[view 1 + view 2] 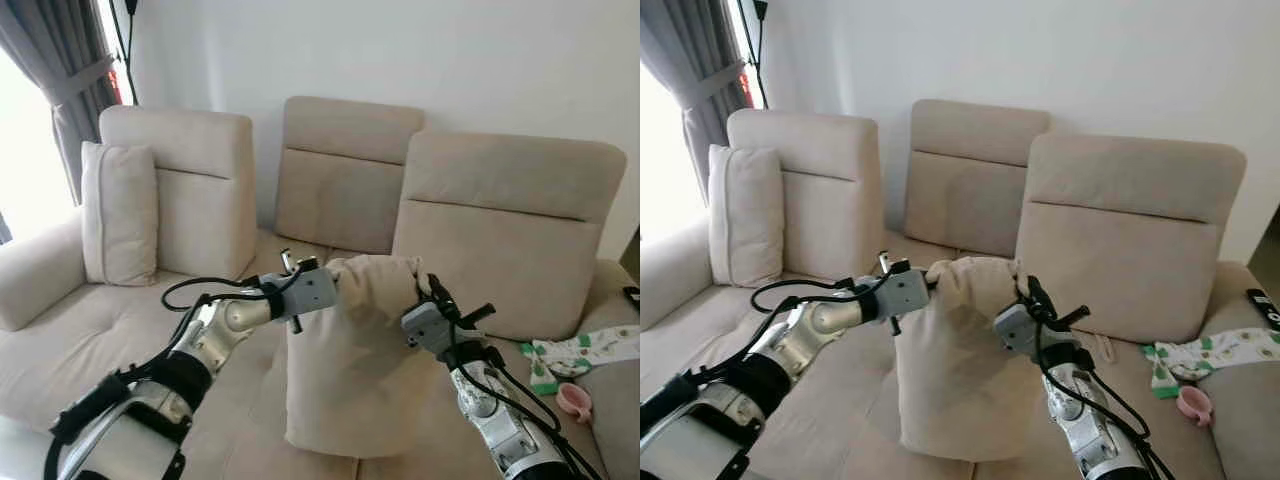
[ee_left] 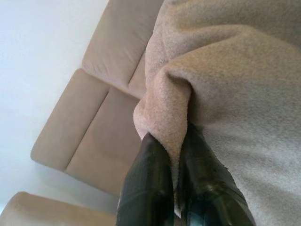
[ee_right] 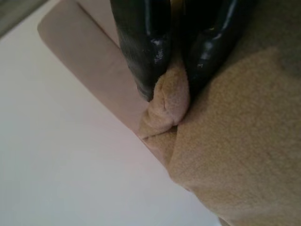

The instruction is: Move the pillow to the sofa from floor

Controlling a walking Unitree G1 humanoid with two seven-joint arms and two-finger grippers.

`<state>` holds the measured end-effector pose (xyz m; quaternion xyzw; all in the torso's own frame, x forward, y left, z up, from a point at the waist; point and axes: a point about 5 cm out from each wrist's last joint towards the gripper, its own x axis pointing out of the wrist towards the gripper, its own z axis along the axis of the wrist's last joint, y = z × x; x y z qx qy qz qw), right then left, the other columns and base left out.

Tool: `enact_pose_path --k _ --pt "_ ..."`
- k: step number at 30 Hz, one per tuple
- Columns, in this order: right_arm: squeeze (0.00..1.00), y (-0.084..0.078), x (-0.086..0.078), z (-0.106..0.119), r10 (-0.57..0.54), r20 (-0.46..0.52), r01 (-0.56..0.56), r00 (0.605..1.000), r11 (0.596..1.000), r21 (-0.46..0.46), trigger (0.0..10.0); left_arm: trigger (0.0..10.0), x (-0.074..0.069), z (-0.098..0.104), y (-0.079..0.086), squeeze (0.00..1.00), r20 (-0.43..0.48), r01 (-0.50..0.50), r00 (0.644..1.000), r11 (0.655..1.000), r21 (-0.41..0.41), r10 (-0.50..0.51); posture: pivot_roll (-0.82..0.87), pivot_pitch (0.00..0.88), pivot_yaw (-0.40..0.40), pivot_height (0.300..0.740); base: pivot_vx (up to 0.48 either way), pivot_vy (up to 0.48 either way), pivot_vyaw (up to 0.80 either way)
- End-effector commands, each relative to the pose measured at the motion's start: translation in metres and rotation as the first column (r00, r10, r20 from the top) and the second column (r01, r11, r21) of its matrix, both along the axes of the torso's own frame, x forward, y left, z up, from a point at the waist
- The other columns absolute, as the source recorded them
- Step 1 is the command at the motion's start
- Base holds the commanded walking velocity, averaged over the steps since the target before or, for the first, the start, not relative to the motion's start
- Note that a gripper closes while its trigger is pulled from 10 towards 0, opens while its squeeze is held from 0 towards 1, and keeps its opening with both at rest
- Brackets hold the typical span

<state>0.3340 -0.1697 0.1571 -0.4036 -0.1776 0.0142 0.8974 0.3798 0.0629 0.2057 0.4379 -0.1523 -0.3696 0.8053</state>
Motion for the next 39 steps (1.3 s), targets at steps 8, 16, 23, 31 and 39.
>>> enact_pose_path --k 8,16,23,31,39 --pt "0.00 0.017 0.002 0.011 0.042 0.006 -0.042 0.999 0.997 0.068 10.0 10.0 -0.014 0.012 -0.050 0.00 0.040 0.189 0.981 0.982 -0.015 -0.188 -0.04 0.000 0.047 0.740 0.000 0.000 0.00" --pt "0.00 0.016 0.004 0.023 0.024 0.014 -0.025 1.000 0.994 0.110 10.0 10.0 -0.022 0.016 -0.073 0.00 0.060 0.255 0.965 0.967 -0.015 -0.253 -0.05 0.000 0.057 0.740 0.000 0.000 0.00" --pt "0.00 0.017 0.002 0.021 0.011 0.010 -0.012 1.000 0.994 0.105 10.0 10.0 -0.029 0.020 -0.089 0.00 0.077 0.318 0.945 0.948 -0.006 -0.316 -0.05 0.000 0.063 0.740 0.000 0.000 0.00" --pt "0.00 0.017 -0.004 0.014 -0.015 -0.011 0.016 1.000 0.995 0.102 10.0 10.0 -0.037 0.014 -0.102 0.16 0.071 0.366 0.928 0.931 0.001 -0.365 -0.06 0.000 0.070 0.740 0.000 0.000 0.00" --pt "1.00 0.014 -0.007 0.009 -0.039 -0.031 0.041 0.999 0.995 0.093 10.0 10.0 -0.044 0.011 -0.112 1.00 0.068 0.400 0.915 0.916 -0.023 -0.398 -0.07 0.000 0.077 0.740 0.000 0.000 0.00"
